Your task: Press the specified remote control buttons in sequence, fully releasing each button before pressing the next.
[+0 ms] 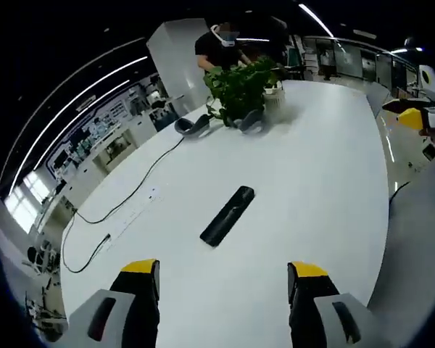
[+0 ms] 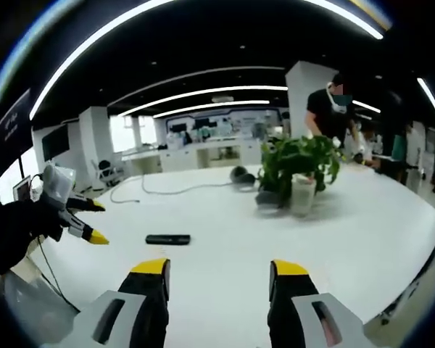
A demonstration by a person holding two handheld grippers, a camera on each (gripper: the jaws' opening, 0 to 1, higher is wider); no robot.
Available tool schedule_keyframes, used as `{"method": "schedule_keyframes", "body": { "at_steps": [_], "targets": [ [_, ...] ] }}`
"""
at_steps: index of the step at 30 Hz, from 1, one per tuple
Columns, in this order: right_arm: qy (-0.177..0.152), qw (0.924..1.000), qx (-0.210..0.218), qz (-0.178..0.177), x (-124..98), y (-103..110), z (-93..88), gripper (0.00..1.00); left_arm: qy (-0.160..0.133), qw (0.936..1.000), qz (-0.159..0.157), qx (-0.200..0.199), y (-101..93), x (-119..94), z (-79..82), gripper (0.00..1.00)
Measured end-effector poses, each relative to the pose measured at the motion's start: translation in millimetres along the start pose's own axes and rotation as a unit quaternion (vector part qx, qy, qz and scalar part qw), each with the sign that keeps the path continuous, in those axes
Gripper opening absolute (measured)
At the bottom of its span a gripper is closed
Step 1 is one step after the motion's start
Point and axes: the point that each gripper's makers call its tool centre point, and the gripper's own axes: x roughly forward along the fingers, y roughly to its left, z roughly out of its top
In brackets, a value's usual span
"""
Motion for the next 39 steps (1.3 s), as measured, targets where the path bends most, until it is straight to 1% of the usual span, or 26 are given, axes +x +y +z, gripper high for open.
{"method": "schedule_keyframes", "body": {
  "at_steps": [1, 2, 6, 8, 9, 10, 12, 14, 18, 21, 23, 27, 31, 32, 34, 36, 39],
  "targets": [
    [0.002, 1.0, 0.0, -0.001, 0.4, -0.2, -0.6, 0.53, 0.006, 0.9999, -0.01, 0.005, -1.4, 6.8, 0.1, 0.74],
    [0.003, 1.0, -0.001, -0.001, 0.6, -0.2, -1.0, 0.53, 0.009, 0.9998, -0.013, 0.007, -1.9, 9.1, -0.1, 0.74],
    [0.011, 0.9999, -0.004, -0.005, 2.1, -0.9, -3.5, 0.52, 0.026, 0.9987, -0.034, 0.027, -1.1, 32.8, 1.7, 0.74],
    [0.015, 0.9999, -0.004, -0.005, 2.7, -0.9, -4.7, 0.52, 0.039, 0.9975, -0.046, 0.037, -0.9, 43.7, -0.4, 0.74],
    [0.017, 0.9998, -0.005, -0.006, 3.0, -1.1, -5.1, 0.53, 0.04, 0.9973, -0.046, 0.041, 0.3, 47.4, 0.2, 0.74],
    [0.018, 0.9998, -0.007, -0.008, 3.3, -1.3, -5.7, 0.53, 0.042, 0.9965, -0.051, 0.05, 1.2, 53.3, 0.4, 0.74],
    [0.02, 0.9997, -0.008, -0.009, 3.6, -1.5, -6.2, 0.53, 0.051, 0.9952, -0.064, 0.053, 2.2, 62.1, -0.6, 0.74],
    [0.025, 0.9996, -0.008, -0.011, 4.2, -2.1, -7.5, 0.53, 0.061, 0.9932, -0.078, 0.061, 2.0, 69.9, -1.6, 0.74],
    [0.028, 0.9995, -0.009, -0.014, 4.6, -3.1, -8.8, 0.53, 0.072, 0.9903, -0.096, 0.07, 1.7, 82.1, -2.0, 0.73],
    [0.032, 0.9994, -0.01, -0.013, 5.3, -2.5, -9.9, 0.53, 0.083, 0.9876, -0.112, 0.073, -0.2, 91.7, -4.2, 0.7],
    [0.031, 0.9994, -0.01, -0.013, 5.4, -2.8, -9.7, 0.53, 0.092, 0.9848, -0.122, 0.082, -2.4, 97.5, -7.1, 0.7],
    [0.032, 0.9993, -0.005, -0.017, 5.3, -4.9, -10.2, 0.53, 0.115, 0.9769, -0.147, 0.105, -3.9, 109.0, -16.3, 0.68],
    [0.035, 0.9992, -0.003, -0.018, 5.6, -5.5, -11.4, 0.53, 0.131, 0.9728, -0.159, 0.106, -0.4, 119.6, -21.9, 0.68],
    [0.038, 0.9991, -0.005, -0.019, 5.9, -5.6, -12.3, 0.53, 0.132, 0.9721, -0.16, 0.11, 0.8, 121.9, -23.0, 0.68],
    [0.04, 0.999, -0.007, -0.018, 6.4, -5.0, -13.1, 0.53, 0.142, 0.9685, -0.165, 0.122, 3.1, 127.2, -28.0, 0.68],
    [0.042, 0.9989, -0.008, -0.018, 6.7, -4.4, -13.6, 0.53, 0.149, 0.9645, -0.177, 0.128, 1.7, 131.1, -32.2, 0.67],
    [0.048, 0.9986, -0.012, -0.018, 7.6, -4.2, -15.3, 0.52, 0.153, 0.9619, -0.185, 0.13, 0.1, 136.5, -35.4, 0.67]
  ]
}}
